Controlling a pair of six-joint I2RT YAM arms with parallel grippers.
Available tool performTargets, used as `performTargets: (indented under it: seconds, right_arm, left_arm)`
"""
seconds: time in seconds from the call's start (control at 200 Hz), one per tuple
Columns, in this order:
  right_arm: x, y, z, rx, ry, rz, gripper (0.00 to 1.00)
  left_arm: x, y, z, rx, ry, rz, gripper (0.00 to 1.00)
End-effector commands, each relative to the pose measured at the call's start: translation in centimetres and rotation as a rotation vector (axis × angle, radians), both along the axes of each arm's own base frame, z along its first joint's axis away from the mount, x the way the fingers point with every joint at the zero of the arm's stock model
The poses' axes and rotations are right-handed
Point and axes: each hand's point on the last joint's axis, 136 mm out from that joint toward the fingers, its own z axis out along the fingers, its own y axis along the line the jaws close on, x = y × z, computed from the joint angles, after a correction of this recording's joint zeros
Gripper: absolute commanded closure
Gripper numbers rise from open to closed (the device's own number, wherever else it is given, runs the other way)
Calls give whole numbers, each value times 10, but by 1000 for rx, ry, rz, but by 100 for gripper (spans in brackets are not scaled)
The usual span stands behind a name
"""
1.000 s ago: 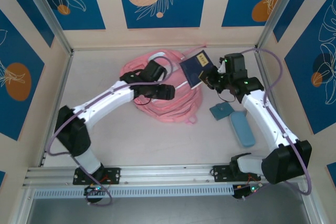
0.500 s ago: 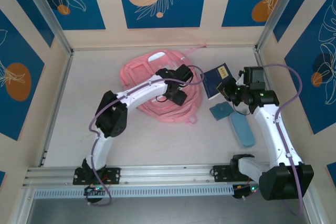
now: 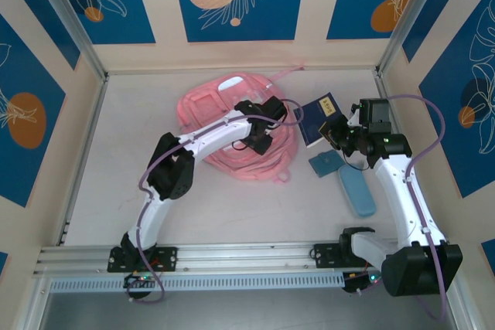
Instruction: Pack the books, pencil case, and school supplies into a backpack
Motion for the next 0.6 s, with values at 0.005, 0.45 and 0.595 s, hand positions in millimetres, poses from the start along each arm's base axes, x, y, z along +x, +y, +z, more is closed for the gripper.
performTargets:
  seconds: [0.005, 0.45, 0.595]
  right_arm:
    - [-3, 1, 8, 3, -39, 20, 95]
    - [-25, -20, 10, -157, -78, -12, 95]
    - [-32, 3, 9, -67, -105, 69, 95]
  left_arm:
    - [4, 5, 24, 5, -49, 17, 72]
    - [31, 47, 155, -268, -280, 275, 100]
    - [43, 47, 187, -412, -333, 330, 100]
